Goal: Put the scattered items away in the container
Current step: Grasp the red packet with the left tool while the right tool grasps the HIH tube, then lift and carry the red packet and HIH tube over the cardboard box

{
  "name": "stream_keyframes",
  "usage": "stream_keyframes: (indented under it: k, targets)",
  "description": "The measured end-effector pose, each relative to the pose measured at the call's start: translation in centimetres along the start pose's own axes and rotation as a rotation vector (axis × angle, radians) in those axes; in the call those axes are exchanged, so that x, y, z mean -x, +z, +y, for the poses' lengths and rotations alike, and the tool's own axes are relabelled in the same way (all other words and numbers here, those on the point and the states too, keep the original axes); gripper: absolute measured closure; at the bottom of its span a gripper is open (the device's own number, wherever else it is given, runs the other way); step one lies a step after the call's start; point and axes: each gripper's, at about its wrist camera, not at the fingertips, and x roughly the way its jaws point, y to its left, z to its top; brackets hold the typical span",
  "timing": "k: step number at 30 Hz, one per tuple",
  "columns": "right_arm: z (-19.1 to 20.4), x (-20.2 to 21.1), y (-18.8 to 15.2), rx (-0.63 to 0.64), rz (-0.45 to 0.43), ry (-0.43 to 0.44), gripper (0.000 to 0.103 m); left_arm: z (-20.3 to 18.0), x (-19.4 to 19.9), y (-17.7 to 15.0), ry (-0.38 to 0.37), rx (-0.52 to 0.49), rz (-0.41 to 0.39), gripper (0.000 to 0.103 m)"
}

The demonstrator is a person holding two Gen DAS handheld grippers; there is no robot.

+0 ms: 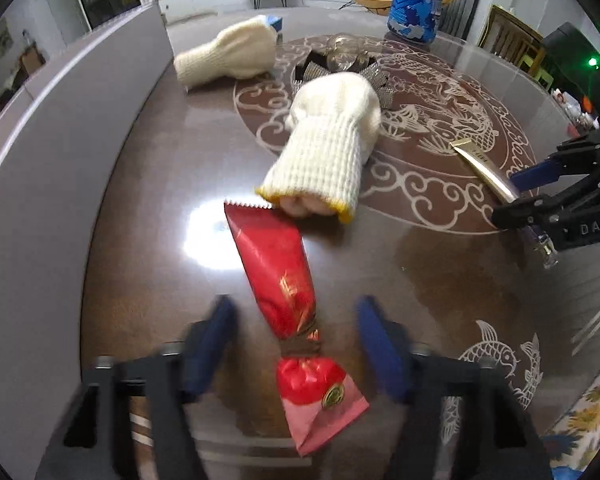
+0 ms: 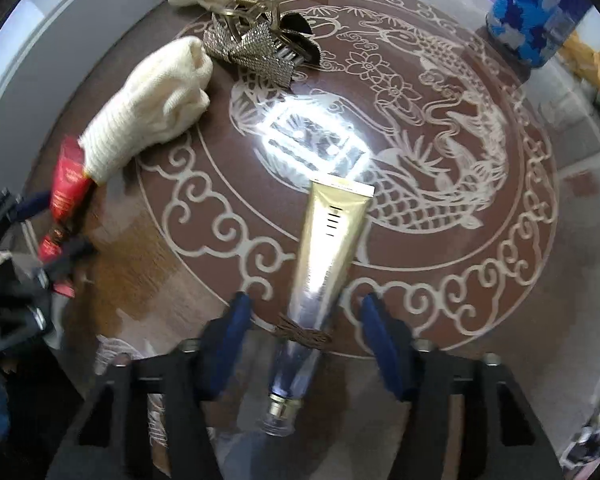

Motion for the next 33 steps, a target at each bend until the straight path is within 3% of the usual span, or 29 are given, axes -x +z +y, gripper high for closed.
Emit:
stream_keyframes:
  k: [7, 14, 24, 33]
  targets:
    - [-0.4, 2.0, -1.7, -0.017, -0.035, 0.075, 0.075, 1.1, 2.3, -1.0, -0.044, -0.003, -0.033, 0.080]
    - [-0.6, 6.1, -2.9, 0.001, -0.094, 0.075, 0.075, 2.3, 6.1, -1.5, -0.078, -0.001, -0.096, 0.081]
    - [1.9, 11.5, -1.0, 0.044, -0.200, 0.074, 0.075, 4.8, 10.2, -2.0, -0.093, 0.030, -0.182, 0.088]
    - [3.7, 12.1, -0.4, 0.038, -0.230, 0.085, 0.075, 4.8, 11.1, -3.6, -0.132, 0.016, -0.212, 0.088]
